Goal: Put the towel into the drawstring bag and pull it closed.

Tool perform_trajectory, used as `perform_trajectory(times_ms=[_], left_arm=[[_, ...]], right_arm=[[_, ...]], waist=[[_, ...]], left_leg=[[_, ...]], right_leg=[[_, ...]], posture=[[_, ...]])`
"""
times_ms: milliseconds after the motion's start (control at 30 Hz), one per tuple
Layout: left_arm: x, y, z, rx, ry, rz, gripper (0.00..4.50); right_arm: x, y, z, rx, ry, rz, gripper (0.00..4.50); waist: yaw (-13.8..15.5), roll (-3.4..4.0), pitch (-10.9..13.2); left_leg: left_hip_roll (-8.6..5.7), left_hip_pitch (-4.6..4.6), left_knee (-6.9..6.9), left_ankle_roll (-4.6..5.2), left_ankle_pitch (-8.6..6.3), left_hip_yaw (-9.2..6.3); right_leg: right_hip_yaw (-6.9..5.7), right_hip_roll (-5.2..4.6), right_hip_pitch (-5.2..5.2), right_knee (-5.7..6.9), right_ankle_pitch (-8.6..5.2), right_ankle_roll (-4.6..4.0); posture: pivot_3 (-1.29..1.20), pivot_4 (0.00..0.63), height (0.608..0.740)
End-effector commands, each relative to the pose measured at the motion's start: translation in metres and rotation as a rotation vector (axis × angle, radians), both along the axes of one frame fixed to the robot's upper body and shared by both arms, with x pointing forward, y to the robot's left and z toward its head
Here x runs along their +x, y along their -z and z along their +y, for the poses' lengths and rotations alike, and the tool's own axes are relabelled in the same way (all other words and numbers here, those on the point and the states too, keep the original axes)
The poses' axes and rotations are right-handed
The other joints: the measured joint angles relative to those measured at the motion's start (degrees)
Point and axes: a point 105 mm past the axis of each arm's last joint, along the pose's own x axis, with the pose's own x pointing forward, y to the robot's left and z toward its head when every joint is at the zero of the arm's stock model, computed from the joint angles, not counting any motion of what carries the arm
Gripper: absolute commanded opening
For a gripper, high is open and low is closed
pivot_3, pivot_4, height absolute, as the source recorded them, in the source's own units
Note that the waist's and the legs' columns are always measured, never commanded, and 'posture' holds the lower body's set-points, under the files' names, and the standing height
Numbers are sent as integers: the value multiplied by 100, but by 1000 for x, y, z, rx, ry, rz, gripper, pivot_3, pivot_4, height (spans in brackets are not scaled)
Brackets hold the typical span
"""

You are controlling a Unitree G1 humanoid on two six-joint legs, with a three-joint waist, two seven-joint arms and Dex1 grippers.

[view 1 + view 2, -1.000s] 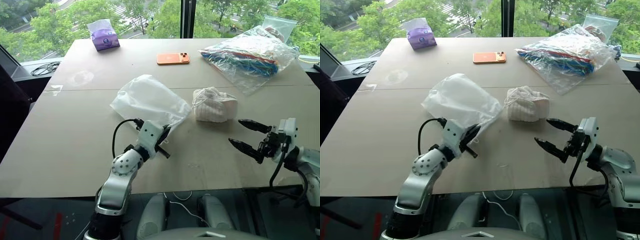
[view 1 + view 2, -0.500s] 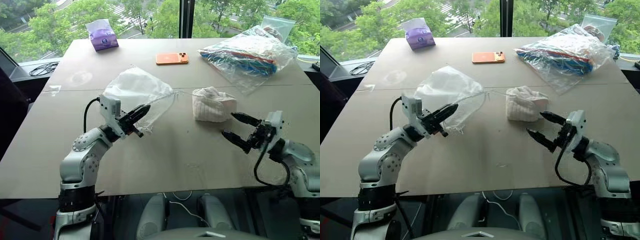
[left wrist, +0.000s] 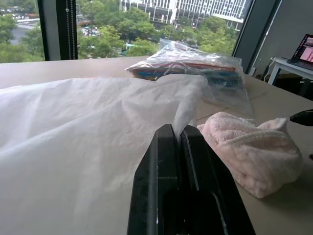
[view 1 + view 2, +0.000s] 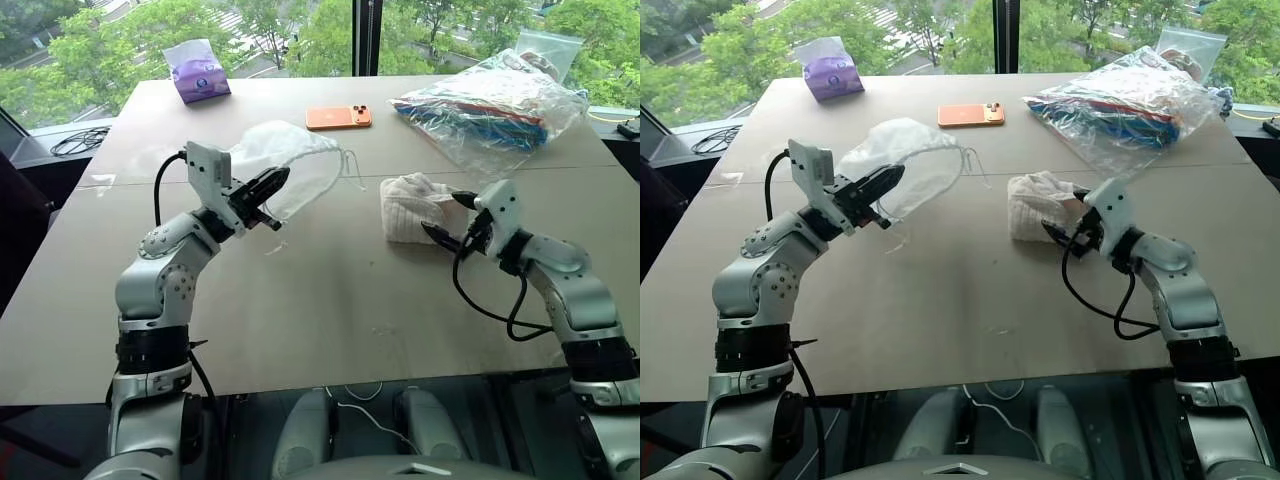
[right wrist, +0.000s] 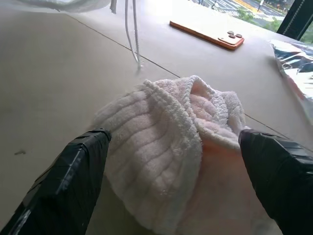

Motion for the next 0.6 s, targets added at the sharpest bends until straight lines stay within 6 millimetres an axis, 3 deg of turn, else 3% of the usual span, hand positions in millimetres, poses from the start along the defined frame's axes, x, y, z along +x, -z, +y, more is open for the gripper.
perform_trajectory(times_ms=[33, 200, 333, 467, 600], left_arm=[[1, -14, 0, -12, -11, -40, 68], [3, -19, 0, -14, -27, -57, 68], [0, -23, 2, -2, -40, -73, 68], [-3, -23, 7, 10, -63, -80, 68], [-5, -24, 10, 12, -78, -82, 68]], right_arm=[[28, -10, 1, -51, 28, 14, 4500], [48, 6, 11, -94, -39, 166, 4500], [63, 18, 19, 30, -2, 366, 4500], [72, 42, 5, -161, 90, 393, 4500], [76, 51, -3, -276, 140, 384, 4500]], waist=[[-11, 0, 0], [8, -2, 1], [-4, -2, 2], [-13, -2, 1], [-15, -4, -1]], left_leg=[[0, 0, -1, 0, 0, -1], [-2, -2, -7, -1, 0, -3], [-1, -27, -9, -3, 1, -3], [-1, -42, -8, -26, 14, -9], [-2, -31, -8, -16, 9, -11]], right_leg=[[-1, 1, -1, 1, 0, 0], [-3, 2, -5, 5, 0, -1], [-4, -4, -28, 1, 1, -1], [-12, -7, -40, -1, 2, -1], [-12, -9, -30, 3, 2, -2]], posture=[[0, 150, 740], [0, 150, 740], [0, 150, 740], [0, 150, 740], [0, 150, 740]])
